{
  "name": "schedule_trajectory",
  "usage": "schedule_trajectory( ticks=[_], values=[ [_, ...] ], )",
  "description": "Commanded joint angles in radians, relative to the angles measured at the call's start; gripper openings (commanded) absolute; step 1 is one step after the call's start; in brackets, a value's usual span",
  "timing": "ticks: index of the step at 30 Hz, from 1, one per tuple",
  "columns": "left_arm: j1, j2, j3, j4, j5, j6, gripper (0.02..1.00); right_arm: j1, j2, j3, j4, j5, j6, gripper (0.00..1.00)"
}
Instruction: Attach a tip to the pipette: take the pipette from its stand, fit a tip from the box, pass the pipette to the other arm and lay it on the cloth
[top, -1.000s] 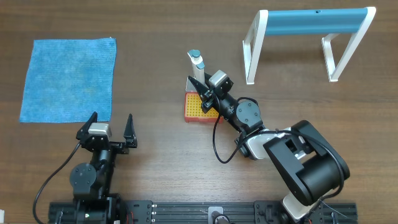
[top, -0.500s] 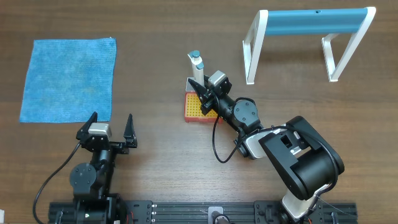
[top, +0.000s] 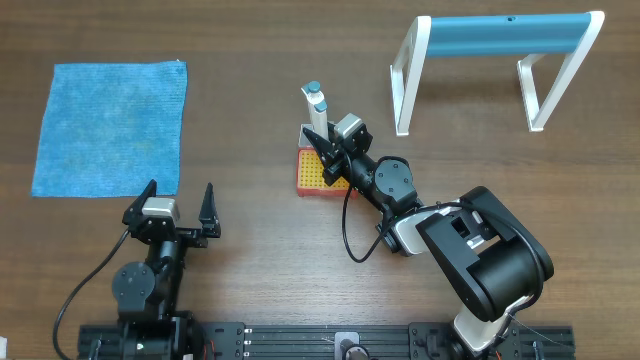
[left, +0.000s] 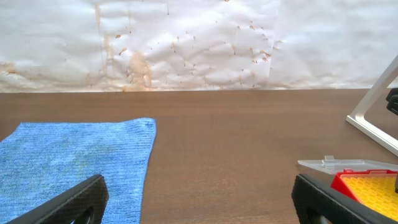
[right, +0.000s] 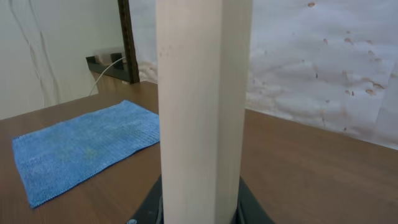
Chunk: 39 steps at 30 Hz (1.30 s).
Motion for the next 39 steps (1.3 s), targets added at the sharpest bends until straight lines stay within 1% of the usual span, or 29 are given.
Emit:
schedule_trajectory(
  ticks=[1,25,28,32,39],
  values=[
    [-0.001,-0.005,-0.003,-0.005,-0.007,0.003,0.954,0.001,0.008,0.021,-0.003,-0.012,-0.016,0.084],
    [-0.001,-0.005,-0.003,-0.005,-0.008,0.003,0.954,0.001,0.008,0.047,-0.051,-0.013,-0.031,0.080],
    [-0.001,-0.005,-0.003,-0.005,-0.008,0.003,0.952,0.001,0.008,0.046,-0.040,-0.013,-0.031,0.080],
    [-0.001,-0.005,-0.003,-0.005,-0.008,0.003,0.954,0.001,0.008,0.046,0.024,-0.012,-0.030,0.080],
    [-0.001,-0.005,-0.003,-0.005,-0.007,0.003,0.954,0.001,0.008,0.043,0.021,-0.013,-0.030,0.080]
  ],
)
